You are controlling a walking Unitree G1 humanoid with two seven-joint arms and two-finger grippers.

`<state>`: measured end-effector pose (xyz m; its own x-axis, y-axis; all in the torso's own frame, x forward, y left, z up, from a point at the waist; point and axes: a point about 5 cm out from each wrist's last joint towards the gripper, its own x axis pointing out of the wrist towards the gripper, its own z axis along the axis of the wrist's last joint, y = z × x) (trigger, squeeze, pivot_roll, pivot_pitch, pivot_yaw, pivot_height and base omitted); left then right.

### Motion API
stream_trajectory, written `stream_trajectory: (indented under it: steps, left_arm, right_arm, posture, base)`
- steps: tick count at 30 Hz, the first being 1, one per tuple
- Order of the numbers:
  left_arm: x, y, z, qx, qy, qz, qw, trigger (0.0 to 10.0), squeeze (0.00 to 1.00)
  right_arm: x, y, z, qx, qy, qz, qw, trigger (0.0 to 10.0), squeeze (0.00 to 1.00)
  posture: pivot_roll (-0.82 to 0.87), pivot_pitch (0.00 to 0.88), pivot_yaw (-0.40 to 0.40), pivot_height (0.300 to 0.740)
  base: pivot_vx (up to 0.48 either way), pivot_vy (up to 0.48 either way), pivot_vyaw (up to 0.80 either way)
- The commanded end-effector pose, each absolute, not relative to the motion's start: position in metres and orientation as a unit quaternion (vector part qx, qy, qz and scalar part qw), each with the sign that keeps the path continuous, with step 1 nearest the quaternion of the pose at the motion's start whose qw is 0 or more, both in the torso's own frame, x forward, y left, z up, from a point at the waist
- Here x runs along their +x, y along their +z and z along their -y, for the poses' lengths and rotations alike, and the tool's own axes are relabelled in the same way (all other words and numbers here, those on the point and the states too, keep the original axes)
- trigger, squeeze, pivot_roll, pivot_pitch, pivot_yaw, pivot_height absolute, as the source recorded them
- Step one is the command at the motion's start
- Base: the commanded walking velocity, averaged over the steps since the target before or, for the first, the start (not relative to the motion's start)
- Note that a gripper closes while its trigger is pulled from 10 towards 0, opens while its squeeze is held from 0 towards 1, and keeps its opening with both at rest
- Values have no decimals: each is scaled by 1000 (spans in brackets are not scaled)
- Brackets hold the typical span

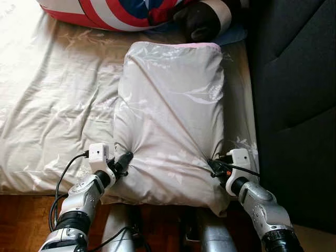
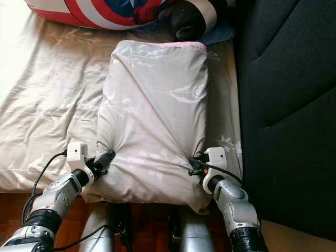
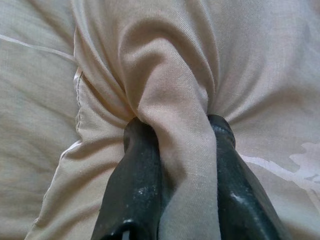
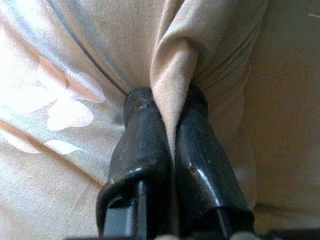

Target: Clean up the room

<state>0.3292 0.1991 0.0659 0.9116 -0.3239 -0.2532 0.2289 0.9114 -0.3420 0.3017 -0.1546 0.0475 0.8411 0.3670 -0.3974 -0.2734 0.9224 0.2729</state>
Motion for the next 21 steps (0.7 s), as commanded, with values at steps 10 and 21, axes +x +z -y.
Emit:
stream_trajectory:
  steps: [10, 21]
  left_arm:
    - [319, 43, -185, -169, -149, -206, 952, 0, 0]
    - [322, 45, -173, -171, -160, -197, 952, 0, 0]
  right_arm:
    - [270, 2, 149, 133, 153, -316, 927, 0, 0]
    - [274, 4, 149, 139, 135, -288, 938, 0, 0]
  posture:
    - [-49, 389, -38, 651]
    - [-50, 330, -28, 651]
  base:
    - [0, 0, 0]
    - [0, 0, 0]
